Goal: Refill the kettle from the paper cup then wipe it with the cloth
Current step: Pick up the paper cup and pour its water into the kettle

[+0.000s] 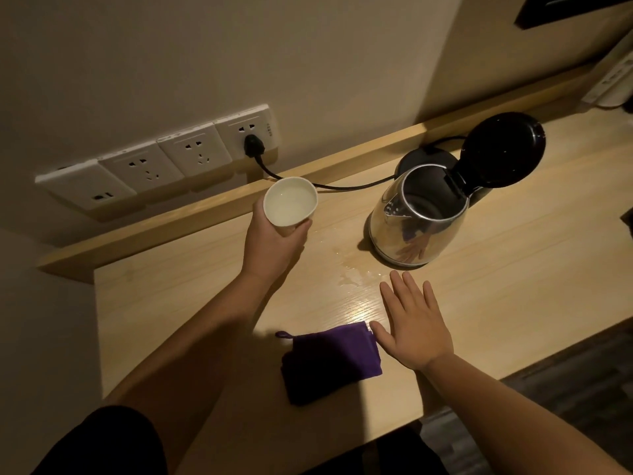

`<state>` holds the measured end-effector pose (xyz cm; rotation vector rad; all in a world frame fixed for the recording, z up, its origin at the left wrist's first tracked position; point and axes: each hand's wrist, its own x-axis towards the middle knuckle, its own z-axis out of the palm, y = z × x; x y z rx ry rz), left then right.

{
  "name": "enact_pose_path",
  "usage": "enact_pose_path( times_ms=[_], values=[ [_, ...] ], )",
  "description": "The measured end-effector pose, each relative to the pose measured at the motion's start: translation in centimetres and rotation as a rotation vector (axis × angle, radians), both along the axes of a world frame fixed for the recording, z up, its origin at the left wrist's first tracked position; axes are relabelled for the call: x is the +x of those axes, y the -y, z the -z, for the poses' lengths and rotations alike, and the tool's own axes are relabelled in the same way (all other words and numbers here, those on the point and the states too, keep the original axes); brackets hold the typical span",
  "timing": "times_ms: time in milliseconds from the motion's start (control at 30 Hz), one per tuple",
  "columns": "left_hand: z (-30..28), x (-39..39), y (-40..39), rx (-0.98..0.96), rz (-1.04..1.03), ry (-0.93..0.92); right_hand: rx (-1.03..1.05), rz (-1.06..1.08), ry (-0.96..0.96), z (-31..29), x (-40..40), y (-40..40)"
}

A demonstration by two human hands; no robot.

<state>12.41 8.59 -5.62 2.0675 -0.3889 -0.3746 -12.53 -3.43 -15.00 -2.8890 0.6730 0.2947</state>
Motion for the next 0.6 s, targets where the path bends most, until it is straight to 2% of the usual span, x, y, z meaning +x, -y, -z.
enact_pose_path(
  times_ms=[233, 600],
  values=[
    [-4.9, -1.5, 2.5, -0.005, 0.111, 0.049, 0.045, 0.009, -0.026, -0.5, 0.1, 0.0],
    [-10.6, -2.1, 6.7, 0.094, 0.401, 0.264, 0.066, 0.003, 0.0, -0.4, -0.1, 0.1]
  ],
)
